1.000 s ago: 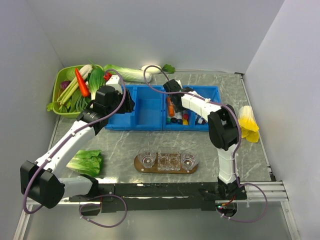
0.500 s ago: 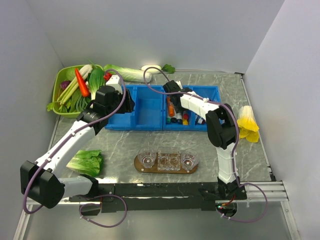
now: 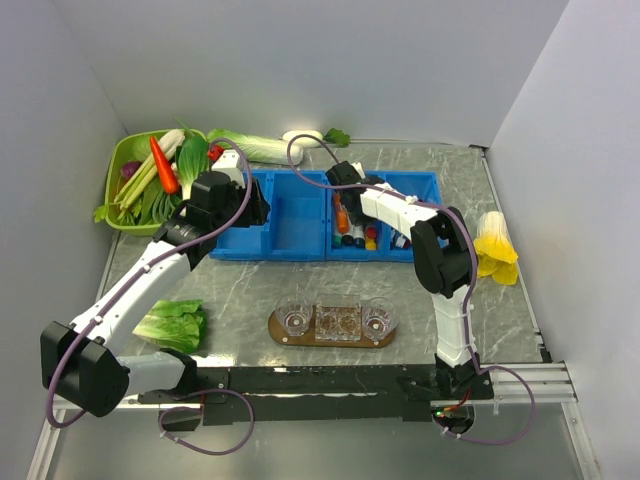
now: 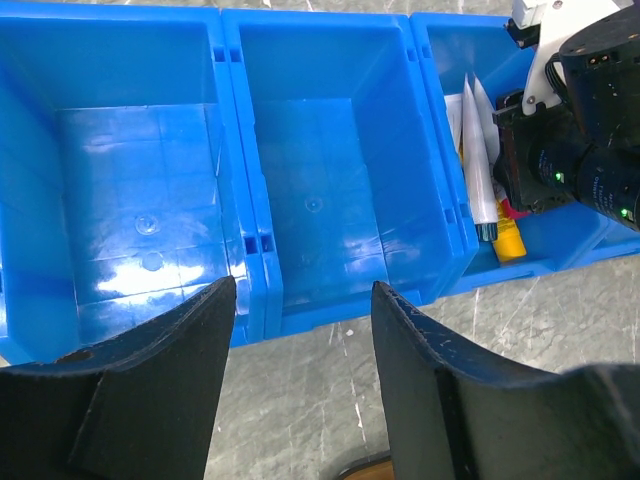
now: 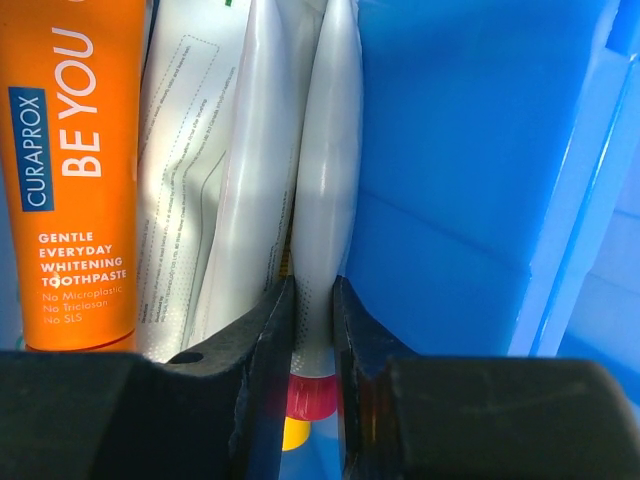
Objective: Prepare toiletry sets of a toothbrush and toothpaste on the tray
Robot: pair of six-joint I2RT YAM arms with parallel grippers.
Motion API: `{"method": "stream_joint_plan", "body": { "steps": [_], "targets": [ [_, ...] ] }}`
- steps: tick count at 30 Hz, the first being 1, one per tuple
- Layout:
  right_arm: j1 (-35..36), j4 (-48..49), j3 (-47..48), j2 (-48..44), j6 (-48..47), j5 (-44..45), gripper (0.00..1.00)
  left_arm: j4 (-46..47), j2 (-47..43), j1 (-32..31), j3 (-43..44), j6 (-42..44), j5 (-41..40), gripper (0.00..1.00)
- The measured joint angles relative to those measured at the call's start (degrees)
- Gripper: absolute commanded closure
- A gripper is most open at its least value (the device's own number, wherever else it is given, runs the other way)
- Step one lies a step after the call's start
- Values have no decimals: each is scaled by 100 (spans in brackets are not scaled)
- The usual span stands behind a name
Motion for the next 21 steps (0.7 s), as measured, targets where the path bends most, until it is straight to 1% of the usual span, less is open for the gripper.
{"method": "stream_joint_plan", "body": {
  "steps": [3,4,6,16,21],
  "targets": [
    [-7,-2,0,-17,0,-17,91,0,0,0,0,0,7,39],
    [-9,-2,0,-35,2,-39,96,0,0,0,0,0,17,39],
    [-11,-4,-28,-109,7,-109,99,0,0,0,0,0,39,39],
    [-13,74,-166,-1119,52,-428,100,4,-55,0,-2,0,131,39],
    [-13,214,-514,-1683,140,-605,100,35,-142,0,-11,4,291,39]
  ]
}}
